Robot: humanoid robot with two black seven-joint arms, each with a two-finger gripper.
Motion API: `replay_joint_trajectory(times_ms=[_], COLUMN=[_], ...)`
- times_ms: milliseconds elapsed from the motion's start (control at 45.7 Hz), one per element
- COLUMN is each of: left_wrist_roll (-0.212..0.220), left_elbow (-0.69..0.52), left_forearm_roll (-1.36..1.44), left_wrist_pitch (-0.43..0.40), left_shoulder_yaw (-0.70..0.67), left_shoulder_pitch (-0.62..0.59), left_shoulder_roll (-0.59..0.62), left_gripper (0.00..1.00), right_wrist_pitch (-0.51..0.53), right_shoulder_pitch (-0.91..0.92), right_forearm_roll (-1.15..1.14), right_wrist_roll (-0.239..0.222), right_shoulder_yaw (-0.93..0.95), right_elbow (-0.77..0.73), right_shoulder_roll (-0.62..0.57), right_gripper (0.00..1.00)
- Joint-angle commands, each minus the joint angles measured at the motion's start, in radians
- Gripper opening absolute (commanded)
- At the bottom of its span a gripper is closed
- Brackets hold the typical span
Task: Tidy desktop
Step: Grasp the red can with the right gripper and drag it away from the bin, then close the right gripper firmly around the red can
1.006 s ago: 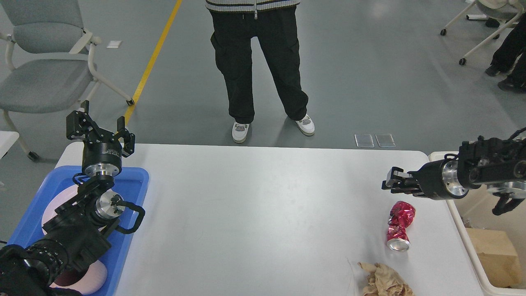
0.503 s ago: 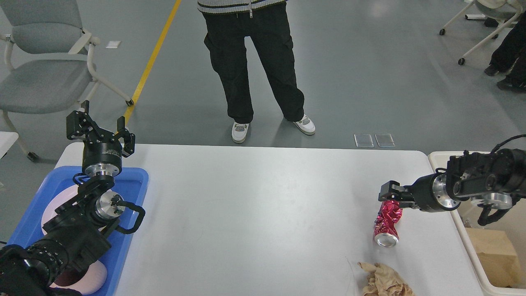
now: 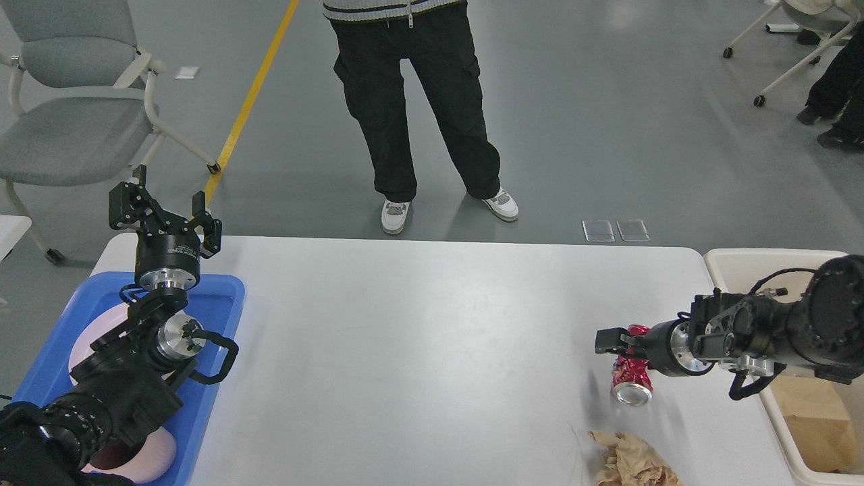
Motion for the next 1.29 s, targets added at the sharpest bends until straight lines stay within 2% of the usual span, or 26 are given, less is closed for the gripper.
replay_joint_trajectory(times_ms=[0, 131, 175, 284, 372, 394, 438, 1050, 1138, 1269], left_wrist_roll=[0.0, 0.0, 0.0, 0.0, 0.0, 0.0, 0.0, 0.0, 0.0, 0.0], left_elbow=[0.0, 0.0, 0.0, 0.0, 0.0, 0.0, 0.0, 0.0, 0.0, 0.0], left_forearm_roll=[0.0, 0.0, 0.0, 0.0, 0.0, 0.0, 0.0, 0.0, 0.0, 0.0], left_wrist_pitch=[0.0, 0.0, 0.0, 0.0, 0.0, 0.0, 0.0, 0.0, 0.0, 0.0], left_shoulder_yaw=[0.0, 0.0, 0.0, -0.001, 0.0, 0.0, 0.0, -0.002, -0.001, -0.002], left_shoulder_pitch=[0.0, 0.0, 0.0, 0.0, 0.0, 0.0, 0.0, 0.0, 0.0, 0.0], left_shoulder_roll=[0.0, 0.0, 0.0, 0.0, 0.0, 0.0, 0.0, 0.0, 0.0, 0.0], left_gripper=[0.96, 0.96, 0.96, 0.96, 0.96, 0.96, 0.96, 0.96, 0.96, 0.96], right_wrist_pitch=[0.0, -0.02, -0.053, -0.113, -0.121, -0.121, -0.127, -0.155, -0.152, -0.135], right_shoulder_pitch=[-0.015, -0.061, -0.075, -0.098, -0.097, -0.095, -0.095, -0.057, 0.035, 0.285], right_forearm_roll=[0.004, 0.007, 0.01, 0.01, 0.004, 0.004, 0.009, 0.012, 0.009, 0.007], right_wrist_roll=[0.0, 0.002, 0.002, 0.005, 0.008, 0.011, 0.011, 0.011, 0.012, 0.011], right_shoulder_yaw=[-0.004, -0.004, -0.004, -0.005, -0.021, -0.03, -0.044, -0.041, -0.032, -0.03], right_elbow=[-0.013, -0.035, -0.035, -0.038, -0.038, -0.038, -0.038, -0.006, 0.069, 0.264], right_shoulder_roll=[0.013, 0.029, 0.035, 0.039, 0.045, 0.045, 0.045, 0.035, 0.003, -0.028], right_gripper=[1.0, 1.0, 0.91, 0.51, 0.37, 0.28, 0.0, 0.0, 0.0, 0.0])
